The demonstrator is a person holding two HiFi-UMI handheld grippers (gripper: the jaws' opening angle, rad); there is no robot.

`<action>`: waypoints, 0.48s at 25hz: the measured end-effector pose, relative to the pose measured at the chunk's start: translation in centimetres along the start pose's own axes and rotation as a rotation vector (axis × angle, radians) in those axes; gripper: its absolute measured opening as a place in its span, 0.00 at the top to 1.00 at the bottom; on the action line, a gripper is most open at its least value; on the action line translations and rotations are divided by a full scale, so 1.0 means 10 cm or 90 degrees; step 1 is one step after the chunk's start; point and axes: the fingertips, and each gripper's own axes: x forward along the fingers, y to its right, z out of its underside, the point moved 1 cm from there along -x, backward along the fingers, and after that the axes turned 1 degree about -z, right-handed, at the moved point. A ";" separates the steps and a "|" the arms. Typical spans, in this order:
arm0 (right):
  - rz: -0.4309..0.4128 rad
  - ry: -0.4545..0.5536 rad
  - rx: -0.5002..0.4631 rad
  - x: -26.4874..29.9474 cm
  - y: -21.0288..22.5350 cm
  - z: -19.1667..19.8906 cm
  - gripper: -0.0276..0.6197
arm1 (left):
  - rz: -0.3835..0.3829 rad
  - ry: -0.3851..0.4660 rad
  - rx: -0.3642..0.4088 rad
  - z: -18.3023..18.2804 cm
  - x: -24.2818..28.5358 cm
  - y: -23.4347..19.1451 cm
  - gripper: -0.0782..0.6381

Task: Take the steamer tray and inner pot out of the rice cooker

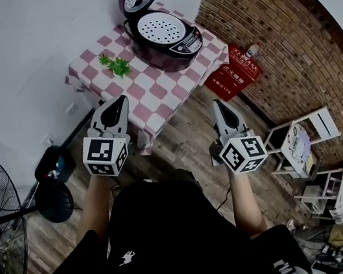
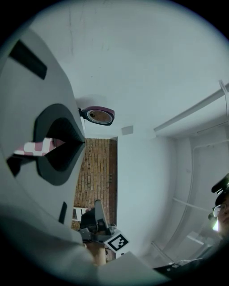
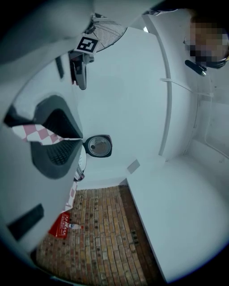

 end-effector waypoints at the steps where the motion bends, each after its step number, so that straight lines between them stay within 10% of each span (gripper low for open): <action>1: -0.002 -0.001 0.001 0.01 -0.02 0.00 0.95 | -0.001 0.000 -0.003 0.01 0.00 -0.02 0.89; 12: -0.016 -0.030 0.003 0.19 0.00 0.06 0.95 | 0.008 -0.019 -0.039 0.17 0.07 -0.03 0.89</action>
